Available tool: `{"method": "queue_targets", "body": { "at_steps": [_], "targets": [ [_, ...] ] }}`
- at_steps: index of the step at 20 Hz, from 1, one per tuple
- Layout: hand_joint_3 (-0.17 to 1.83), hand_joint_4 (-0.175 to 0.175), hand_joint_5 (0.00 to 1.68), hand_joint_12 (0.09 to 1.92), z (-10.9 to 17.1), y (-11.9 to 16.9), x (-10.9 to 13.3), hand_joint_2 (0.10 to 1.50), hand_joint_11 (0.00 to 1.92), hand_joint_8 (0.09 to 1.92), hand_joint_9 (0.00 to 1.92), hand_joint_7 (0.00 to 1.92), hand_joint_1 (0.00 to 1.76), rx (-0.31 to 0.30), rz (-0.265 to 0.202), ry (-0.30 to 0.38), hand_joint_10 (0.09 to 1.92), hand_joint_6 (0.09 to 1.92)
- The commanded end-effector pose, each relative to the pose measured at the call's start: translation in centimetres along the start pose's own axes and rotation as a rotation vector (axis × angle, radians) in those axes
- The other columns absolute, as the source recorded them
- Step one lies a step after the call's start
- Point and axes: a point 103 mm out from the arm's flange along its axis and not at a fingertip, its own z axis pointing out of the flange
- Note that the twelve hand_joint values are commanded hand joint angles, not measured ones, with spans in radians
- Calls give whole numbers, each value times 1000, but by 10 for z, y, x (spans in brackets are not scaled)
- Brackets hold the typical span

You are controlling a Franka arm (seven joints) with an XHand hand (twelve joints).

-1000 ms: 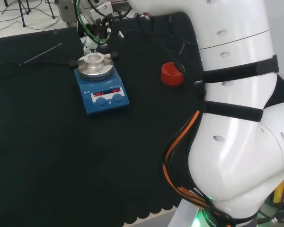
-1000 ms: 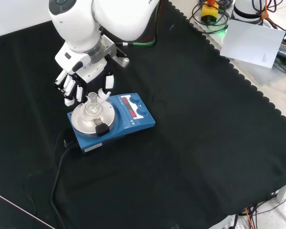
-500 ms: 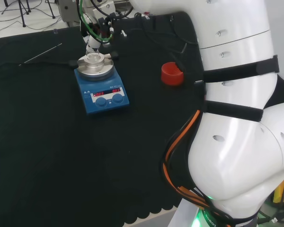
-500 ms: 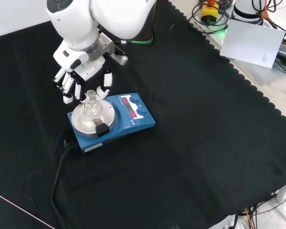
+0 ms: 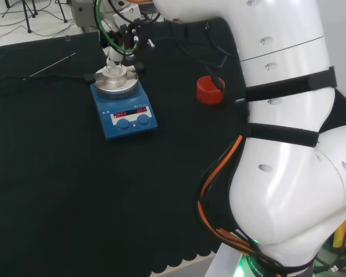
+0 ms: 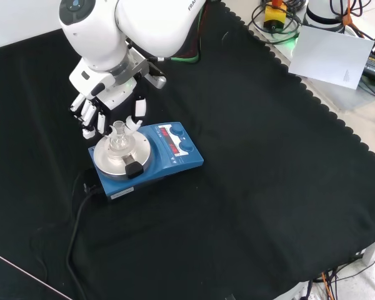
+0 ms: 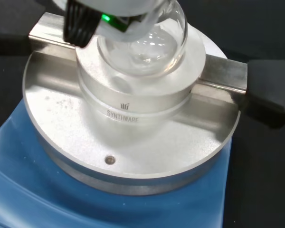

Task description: Place the round-bottom flask on the heater.

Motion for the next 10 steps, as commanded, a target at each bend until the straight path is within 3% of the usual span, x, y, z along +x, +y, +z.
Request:
{"method": "queue_targets", "body": {
  "at_steps": [1, 4, 6, 8, 10],
  "targets": [
    [803, 175, 1118, 1312, 1, 0, 1, 657, 258, 566, 650, 536, 1090, 1, -7, 8, 543, 1007],
    [760, 175, 1111, 1314, 2, -1, -1, 681, 256, 568, 642, 526, 1085, 12, -16, 46, 546, 996],
    [556, 175, 1073, 1322, 2, -1, -2, 793, 229, 580, 605, 473, 1062, 22, -18, 58, 563, 970],
    [578, 90, 889, 1328, 2, -2, -3, 729, 190, 592, 558, 416, 997, 33, -17, 64, 585, 879],
    [674, 45, 735, 1335, 2, -3, -4, 642, 161, 599, 524, 377, 952, 42, -13, 60, 602, 827]
  ]
}}
